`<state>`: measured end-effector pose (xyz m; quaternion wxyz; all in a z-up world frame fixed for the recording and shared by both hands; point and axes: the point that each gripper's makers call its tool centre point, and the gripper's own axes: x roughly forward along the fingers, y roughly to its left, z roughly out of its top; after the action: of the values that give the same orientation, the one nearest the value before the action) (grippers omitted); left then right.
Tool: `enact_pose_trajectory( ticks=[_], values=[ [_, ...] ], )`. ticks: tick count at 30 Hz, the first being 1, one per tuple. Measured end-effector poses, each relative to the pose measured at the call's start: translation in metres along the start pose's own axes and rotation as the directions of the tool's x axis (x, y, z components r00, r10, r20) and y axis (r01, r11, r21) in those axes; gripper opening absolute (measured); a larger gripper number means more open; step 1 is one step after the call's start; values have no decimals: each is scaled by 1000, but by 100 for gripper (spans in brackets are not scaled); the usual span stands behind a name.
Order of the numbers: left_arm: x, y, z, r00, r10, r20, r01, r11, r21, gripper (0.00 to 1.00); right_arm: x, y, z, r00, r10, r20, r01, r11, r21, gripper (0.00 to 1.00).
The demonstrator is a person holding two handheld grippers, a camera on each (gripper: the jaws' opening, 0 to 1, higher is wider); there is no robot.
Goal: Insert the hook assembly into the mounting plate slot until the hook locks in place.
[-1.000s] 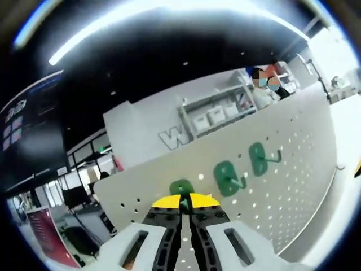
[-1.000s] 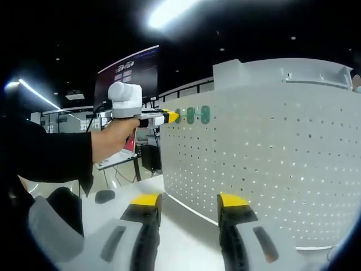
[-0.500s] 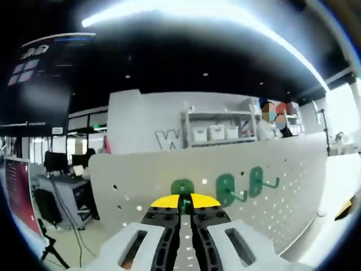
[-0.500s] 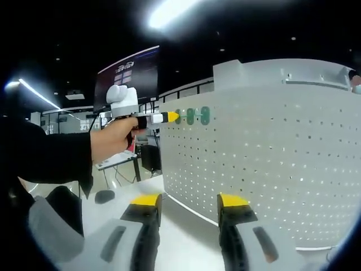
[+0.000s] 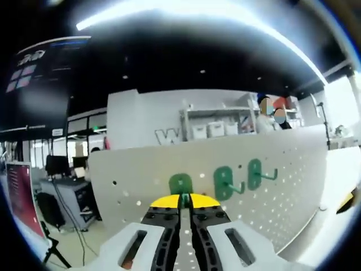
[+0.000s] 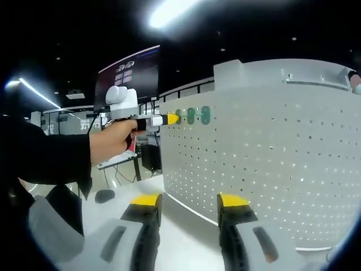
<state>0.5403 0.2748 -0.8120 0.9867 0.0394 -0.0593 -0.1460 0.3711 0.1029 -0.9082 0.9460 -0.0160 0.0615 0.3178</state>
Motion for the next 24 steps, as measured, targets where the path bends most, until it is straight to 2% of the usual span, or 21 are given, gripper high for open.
enact_pose_trajectory(
  ticks=[13, 24],
  values=[
    [-16, -2, -1, 1000, -9, 6, 9, 1000, -5, 6, 2, 3, 0, 1000, 6, -2, -6, 1000, -7, 37],
    [-35, -14, -4, 999, -41, 3, 41, 999, -14, 8, 3, 5, 0, 1000, 14, -5, -14, 1000, -11, 37]
  ],
)
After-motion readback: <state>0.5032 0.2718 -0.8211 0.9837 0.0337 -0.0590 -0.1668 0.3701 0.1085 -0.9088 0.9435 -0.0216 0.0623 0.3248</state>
